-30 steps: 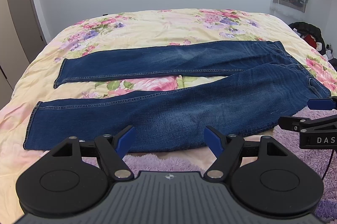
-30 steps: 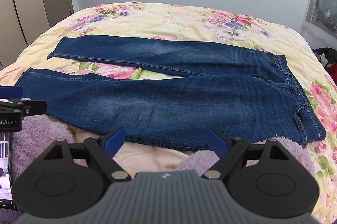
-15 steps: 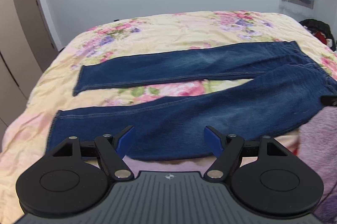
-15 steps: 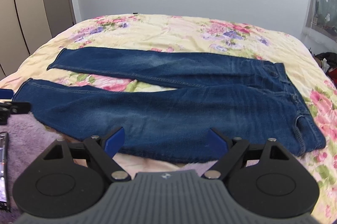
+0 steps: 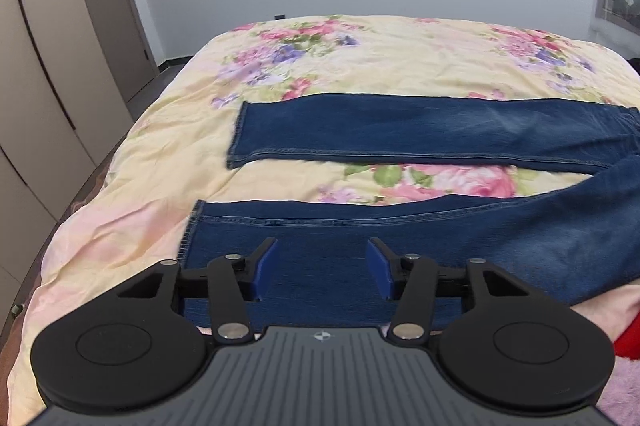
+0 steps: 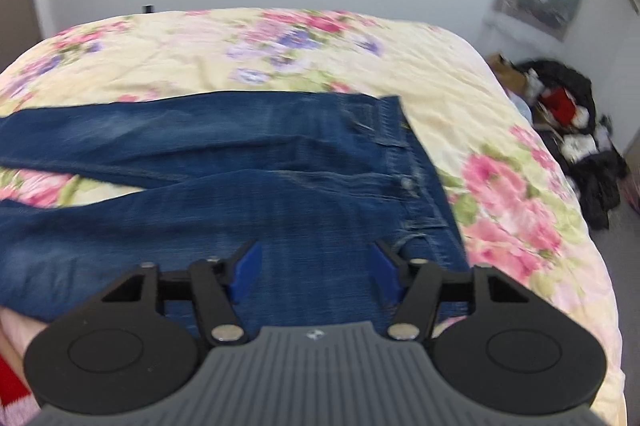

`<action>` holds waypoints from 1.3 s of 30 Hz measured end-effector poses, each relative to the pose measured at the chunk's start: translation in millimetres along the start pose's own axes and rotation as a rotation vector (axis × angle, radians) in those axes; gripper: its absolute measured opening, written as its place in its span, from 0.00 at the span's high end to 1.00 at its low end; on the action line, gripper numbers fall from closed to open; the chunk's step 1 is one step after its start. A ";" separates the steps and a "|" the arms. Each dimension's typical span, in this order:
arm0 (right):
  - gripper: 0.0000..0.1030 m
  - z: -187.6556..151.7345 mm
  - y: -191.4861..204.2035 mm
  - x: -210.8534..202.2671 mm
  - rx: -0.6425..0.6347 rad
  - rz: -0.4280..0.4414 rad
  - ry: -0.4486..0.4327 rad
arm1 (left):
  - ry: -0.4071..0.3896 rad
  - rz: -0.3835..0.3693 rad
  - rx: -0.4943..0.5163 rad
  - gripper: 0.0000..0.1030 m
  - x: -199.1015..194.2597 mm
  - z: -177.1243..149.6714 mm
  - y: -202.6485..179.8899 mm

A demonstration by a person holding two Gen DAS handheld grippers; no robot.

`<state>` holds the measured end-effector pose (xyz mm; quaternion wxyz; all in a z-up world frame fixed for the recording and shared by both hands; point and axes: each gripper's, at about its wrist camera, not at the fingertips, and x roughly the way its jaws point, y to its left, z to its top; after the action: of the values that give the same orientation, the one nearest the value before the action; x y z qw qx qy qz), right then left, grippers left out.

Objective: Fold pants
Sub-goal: 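Grasp one jeans leg hem with the left gripper while the right gripper reaches the waistband button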

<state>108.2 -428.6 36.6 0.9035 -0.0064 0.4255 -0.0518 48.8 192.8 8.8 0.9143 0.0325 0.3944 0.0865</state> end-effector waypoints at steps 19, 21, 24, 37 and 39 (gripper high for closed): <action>0.73 4.8 -101.5 131.1 -0.007 -0.207 0.166 | 0.100 0.091 -0.241 0.41 147.3 10.0 131.8; 0.73 0.0 -93.1 144.5 0.004 -0.210 0.175 | 0.097 0.088 -0.258 0.41 162.9 8.5 142.6; 0.73 -3.0 -82.9 160.0 -0.001 -0.221 0.184 | 0.080 0.022 -0.318 0.41 177.2 6.5 160.9; 0.66 -0.7 -61.0 186.2 -0.067 -0.320 0.220 | 0.156 -0.364 -0.451 0.70 193.1 -3.6 207.4; 0.66 -1.0 -57.8 186.1 -0.084 -0.333 0.219 | 0.188 -0.329 -0.440 0.69 200.2 -5.0 206.2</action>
<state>220.1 -504.6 -103.8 0.8298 -0.1086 0.5159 -0.1828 152.7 432.2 -111.5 0.8606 -0.2390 0.4492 0.0231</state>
